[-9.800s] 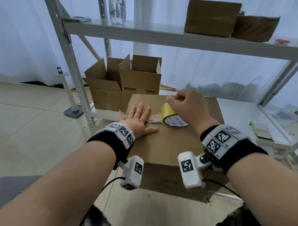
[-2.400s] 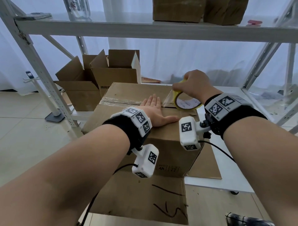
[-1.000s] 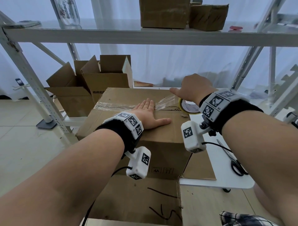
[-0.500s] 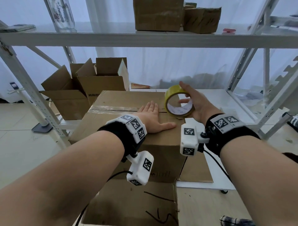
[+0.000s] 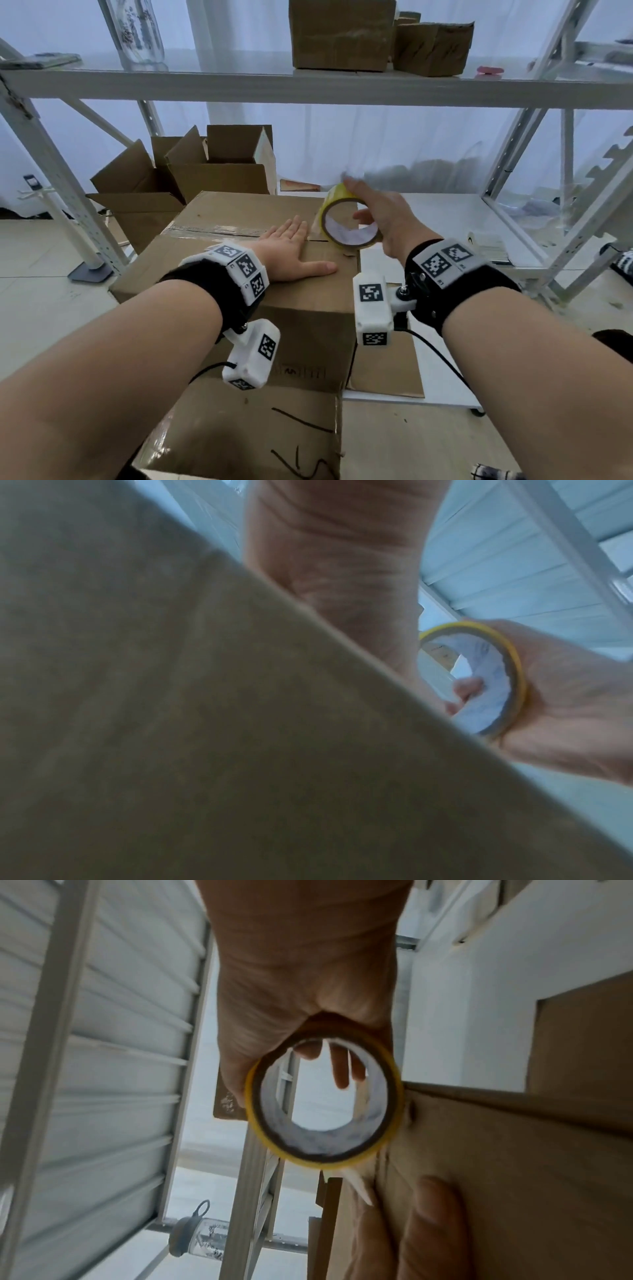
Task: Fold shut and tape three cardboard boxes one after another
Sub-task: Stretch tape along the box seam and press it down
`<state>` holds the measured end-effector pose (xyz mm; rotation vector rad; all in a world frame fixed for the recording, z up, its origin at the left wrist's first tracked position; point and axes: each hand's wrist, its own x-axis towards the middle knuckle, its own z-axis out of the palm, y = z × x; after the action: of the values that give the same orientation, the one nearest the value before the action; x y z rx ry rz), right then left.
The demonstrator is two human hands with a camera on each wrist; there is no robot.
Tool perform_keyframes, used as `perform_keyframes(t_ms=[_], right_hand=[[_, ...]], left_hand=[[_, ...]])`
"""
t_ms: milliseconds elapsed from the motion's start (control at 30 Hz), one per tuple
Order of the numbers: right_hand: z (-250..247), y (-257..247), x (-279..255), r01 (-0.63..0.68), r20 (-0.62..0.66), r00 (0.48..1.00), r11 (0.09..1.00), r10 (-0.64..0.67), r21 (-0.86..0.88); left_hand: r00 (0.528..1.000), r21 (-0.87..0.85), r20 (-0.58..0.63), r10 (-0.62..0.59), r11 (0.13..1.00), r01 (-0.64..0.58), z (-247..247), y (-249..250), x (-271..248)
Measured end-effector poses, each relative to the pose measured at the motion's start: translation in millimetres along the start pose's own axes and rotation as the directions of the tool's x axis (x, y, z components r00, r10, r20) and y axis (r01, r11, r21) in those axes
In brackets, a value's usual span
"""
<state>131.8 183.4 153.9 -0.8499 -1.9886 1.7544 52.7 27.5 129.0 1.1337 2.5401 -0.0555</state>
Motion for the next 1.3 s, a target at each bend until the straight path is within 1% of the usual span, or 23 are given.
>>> perform_keyframes(t_ms=[100,167,200,233,267,333,467,533,633,733,900,1000,1100,1200,1300], right_hand=[[-21,-15,0,0.123,-0.035,0.99,0.964,-0.134,-0.235],[-44,-17,1,0.149,-0.035,0.983,0.898,-0.179,-0.414],[-53,-14,2,0.141,-0.031,0.983,0.856,-0.18,-0.497],[-59,-8,2,0.126,-0.032,0.985,0.823,-0.172,-0.554],[-62,-2,3,0.111,-0.037,0.986,0.809,-0.162,-0.577],[-62,8,3,0.092,-0.05,0.988,0.811,-0.147,-0.578],[-60,9,3,0.044,-0.082,0.992,0.871,-0.096,-0.49],[-60,13,4,0.005,-0.104,0.993,0.922,-0.049,-0.388],[-57,29,3,-0.079,-0.116,0.992,0.98,0.058,-0.181],[-52,46,1,-0.123,-0.126,0.985,0.992,0.119,-0.026],[-46,55,-4,-0.112,-0.149,0.979,0.974,0.142,0.197],[-44,58,-3,-0.122,-0.143,0.976,0.959,0.162,0.254],[-45,60,3,-0.166,-0.098,0.973,0.93,0.208,0.328],[-48,60,6,-0.186,-0.061,0.975,0.934,0.215,0.306],[-50,60,10,-0.165,-0.068,0.98,0.955,0.186,0.245]], left_hand=[[1.0,0.009,-0.007,0.01,1.0,-0.01,3,1,2],[1.0,0.012,-0.006,0.012,1.0,-0.011,3,2,3],[1.0,0.018,-0.004,0.012,1.0,-0.012,3,2,3],[1.0,0.023,-0.001,0.013,1.0,-0.013,3,2,3],[1.0,0.025,0.004,0.012,1.0,-0.012,3,2,3],[1.0,0.022,0.012,0.01,1.0,-0.01,4,2,3],[1.0,0.013,0.009,0.011,1.0,-0.011,4,1,3],[1.0,0.017,0.011,0.012,1.0,-0.012,3,2,3],[1.0,0.015,0.012,0.006,1.0,-0.007,3,2,2],[1.0,0.019,0.013,0.004,1.0,-0.004,5,2,3],[1.0,0.03,0.007,-0.01,0.999,0.01,1,7,0],[0.999,0.05,0.007,-0.036,0.998,0.035,1,12,1],[0.998,0.062,0.02,-0.062,0.996,0.061,0,23,3],[1.0,0.059,0.017,-0.008,0.998,0.007,0,38,6],[0.999,0.064,0.023,0.043,0.997,-0.045,1,59,11]])
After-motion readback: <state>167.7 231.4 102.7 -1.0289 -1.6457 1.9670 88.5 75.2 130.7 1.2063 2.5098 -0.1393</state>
